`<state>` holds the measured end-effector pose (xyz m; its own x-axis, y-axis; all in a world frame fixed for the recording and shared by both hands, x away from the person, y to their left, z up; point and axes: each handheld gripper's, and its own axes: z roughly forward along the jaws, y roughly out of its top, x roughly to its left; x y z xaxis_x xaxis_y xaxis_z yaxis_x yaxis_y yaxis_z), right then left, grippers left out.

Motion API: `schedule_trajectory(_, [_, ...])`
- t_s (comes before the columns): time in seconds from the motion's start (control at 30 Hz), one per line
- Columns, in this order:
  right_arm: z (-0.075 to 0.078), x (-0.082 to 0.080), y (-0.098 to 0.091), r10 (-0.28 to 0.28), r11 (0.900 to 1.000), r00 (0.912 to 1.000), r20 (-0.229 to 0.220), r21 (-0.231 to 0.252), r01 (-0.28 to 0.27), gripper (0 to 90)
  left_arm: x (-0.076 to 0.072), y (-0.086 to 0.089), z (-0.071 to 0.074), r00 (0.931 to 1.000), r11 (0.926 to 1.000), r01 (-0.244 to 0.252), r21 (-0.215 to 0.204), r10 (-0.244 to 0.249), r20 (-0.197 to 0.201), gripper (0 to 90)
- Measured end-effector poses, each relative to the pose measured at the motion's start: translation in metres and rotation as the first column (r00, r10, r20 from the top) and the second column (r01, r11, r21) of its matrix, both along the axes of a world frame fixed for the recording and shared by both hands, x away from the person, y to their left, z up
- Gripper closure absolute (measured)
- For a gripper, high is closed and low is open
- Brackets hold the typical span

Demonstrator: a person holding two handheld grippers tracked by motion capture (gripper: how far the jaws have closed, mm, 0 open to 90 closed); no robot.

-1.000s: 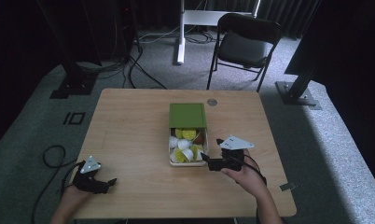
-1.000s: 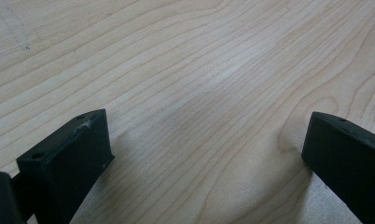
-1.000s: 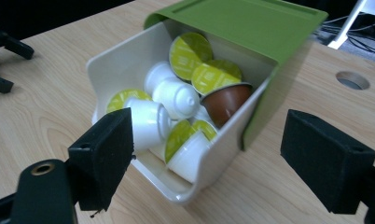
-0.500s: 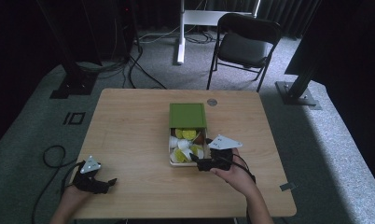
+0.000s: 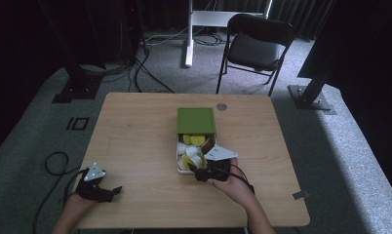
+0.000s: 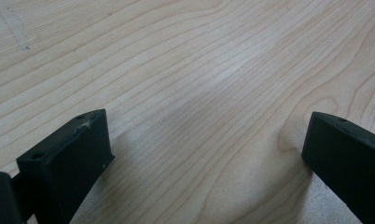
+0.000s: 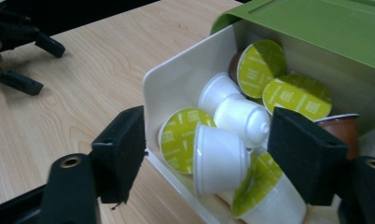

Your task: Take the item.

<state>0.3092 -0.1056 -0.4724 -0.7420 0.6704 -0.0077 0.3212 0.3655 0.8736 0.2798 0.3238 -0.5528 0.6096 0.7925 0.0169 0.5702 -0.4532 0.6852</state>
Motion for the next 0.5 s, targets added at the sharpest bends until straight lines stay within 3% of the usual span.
schedule_trajectory(0.17, [-0.007,0.0,0.008,-0.034,0.9976,0.9992,0.02,-0.059,0.036,38.9,0.0,0.0,0.0,1.0,1.0,0.0,0.0,0.0,0.0,2.1])
schedule_trajectory(0.3, [-0.013,0.002,0.011,-0.05,0.9969,0.9986,-0.018,-0.062,0.049,43.0,0.0,0.0,0.0,1.0,1.0,0.0,0.001,0.0,0.0,2.1])
schedule_trajectory(0.5, [-0.02,0.004,0.013,-0.081,0.9915,0.9967,-0.003,-0.103,0.08,45.9,0.0,0.0,0.0,1.0,1.0,0.0,0.0,0.0,0.0,2.1])
